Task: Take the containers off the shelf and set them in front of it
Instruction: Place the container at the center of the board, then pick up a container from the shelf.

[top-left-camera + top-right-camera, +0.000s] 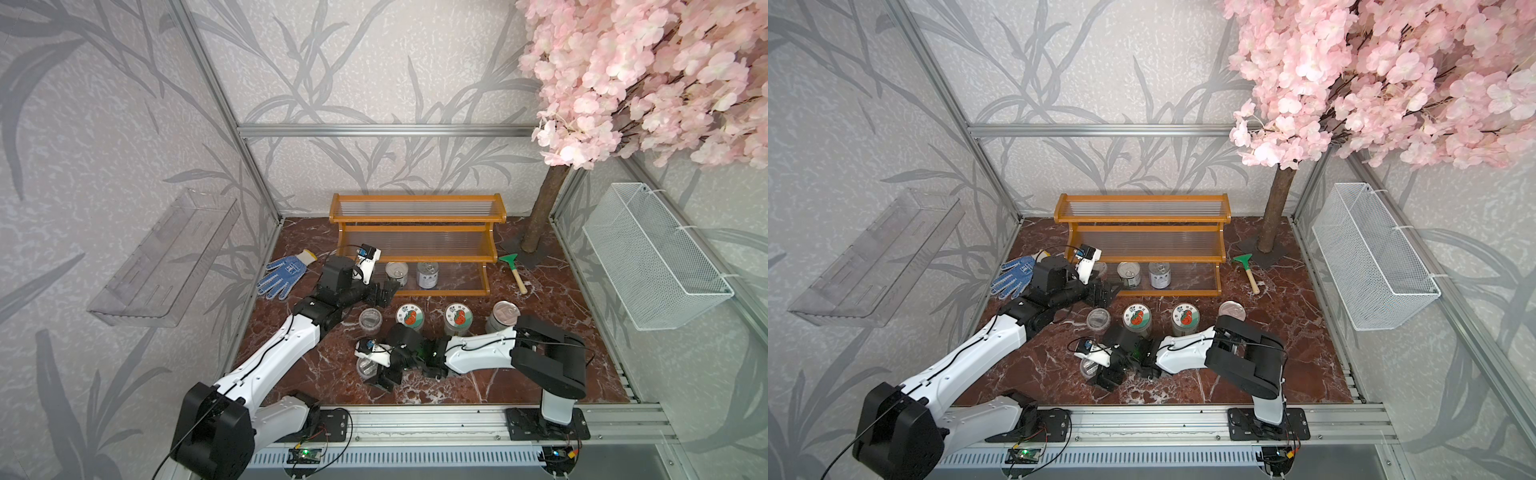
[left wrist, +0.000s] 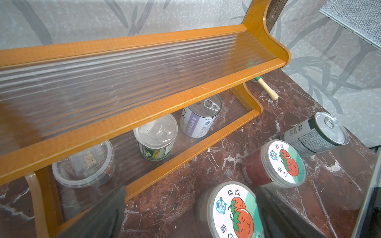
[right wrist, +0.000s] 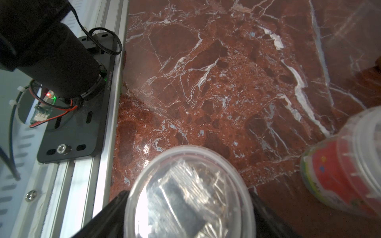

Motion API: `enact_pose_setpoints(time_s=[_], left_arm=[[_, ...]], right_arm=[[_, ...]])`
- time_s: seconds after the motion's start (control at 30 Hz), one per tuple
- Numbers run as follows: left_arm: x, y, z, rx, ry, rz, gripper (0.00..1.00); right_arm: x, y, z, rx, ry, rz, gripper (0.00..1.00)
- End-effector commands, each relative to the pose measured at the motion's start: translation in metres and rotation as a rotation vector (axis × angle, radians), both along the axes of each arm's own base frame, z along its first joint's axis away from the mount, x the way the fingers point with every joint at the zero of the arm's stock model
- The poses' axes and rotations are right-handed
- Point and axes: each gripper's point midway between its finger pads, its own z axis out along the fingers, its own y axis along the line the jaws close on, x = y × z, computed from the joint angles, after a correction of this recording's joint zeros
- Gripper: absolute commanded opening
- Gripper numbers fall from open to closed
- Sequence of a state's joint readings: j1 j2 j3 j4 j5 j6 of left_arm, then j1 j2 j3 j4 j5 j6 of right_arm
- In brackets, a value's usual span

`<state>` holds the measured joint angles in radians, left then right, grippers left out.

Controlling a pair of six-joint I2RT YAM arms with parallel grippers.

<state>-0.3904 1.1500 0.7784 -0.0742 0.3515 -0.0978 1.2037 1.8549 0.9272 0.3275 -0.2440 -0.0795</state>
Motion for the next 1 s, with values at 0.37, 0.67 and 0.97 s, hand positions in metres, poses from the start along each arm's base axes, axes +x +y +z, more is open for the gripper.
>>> enact_pose_setpoints(time_s=[0.37, 0.67, 0.97], left_arm=[[0.0, 0.0, 0.012, -0.013, -0.03, -0.008, 1.0], [0.0, 0.001, 0.018, -0.021, -0.041, -0.014, 1.0], [-0.002, 0.005, 0.018, -0.019, -0.04, -0.016, 1.0]], right_arm=[[-0.009, -0.03, 0.069, 0.096, -0.044, -0.026, 0.99], [0.064, -0.107, 0.125, 0.185, -0.075, -0.457, 0.99], [0.144, -0.181, 0.151, 0.175, -0.091, -0.86, 0.99]])
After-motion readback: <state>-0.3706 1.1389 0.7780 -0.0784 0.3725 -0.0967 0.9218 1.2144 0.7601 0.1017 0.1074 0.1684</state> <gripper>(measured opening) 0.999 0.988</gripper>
